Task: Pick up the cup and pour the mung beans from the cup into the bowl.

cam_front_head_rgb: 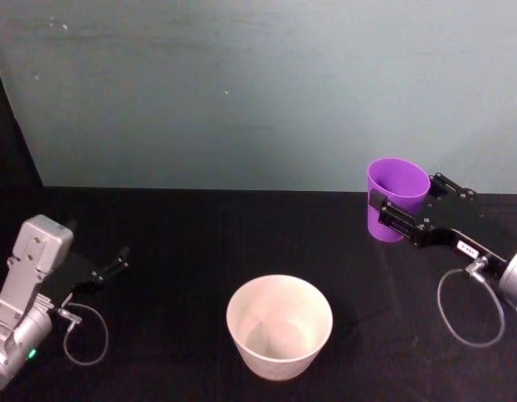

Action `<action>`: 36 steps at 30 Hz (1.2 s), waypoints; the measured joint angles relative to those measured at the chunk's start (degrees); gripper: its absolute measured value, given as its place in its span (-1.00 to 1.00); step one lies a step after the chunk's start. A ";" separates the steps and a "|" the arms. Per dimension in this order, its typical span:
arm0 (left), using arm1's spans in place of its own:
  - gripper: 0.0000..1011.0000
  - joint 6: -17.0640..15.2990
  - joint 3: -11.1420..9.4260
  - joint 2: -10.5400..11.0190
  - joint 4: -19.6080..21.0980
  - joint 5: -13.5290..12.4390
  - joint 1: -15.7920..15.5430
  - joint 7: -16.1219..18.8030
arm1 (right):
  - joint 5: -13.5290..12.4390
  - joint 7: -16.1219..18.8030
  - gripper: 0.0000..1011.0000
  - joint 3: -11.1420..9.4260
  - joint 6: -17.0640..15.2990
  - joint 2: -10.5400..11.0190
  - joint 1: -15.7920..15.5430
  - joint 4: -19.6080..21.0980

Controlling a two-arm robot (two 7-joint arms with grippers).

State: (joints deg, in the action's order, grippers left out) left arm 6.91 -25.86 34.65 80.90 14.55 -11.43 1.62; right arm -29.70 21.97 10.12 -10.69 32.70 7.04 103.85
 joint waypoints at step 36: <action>0.98 0.00 0.00 0.00 0.00 0.00 0.00 0.00 | 0.00 0.00 0.47 0.00 0.00 0.00 0.00 0.00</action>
State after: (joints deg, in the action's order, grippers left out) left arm 6.90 -25.86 34.65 80.90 14.55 -11.43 1.62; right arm -29.70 21.96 10.12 -10.69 32.70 7.03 103.85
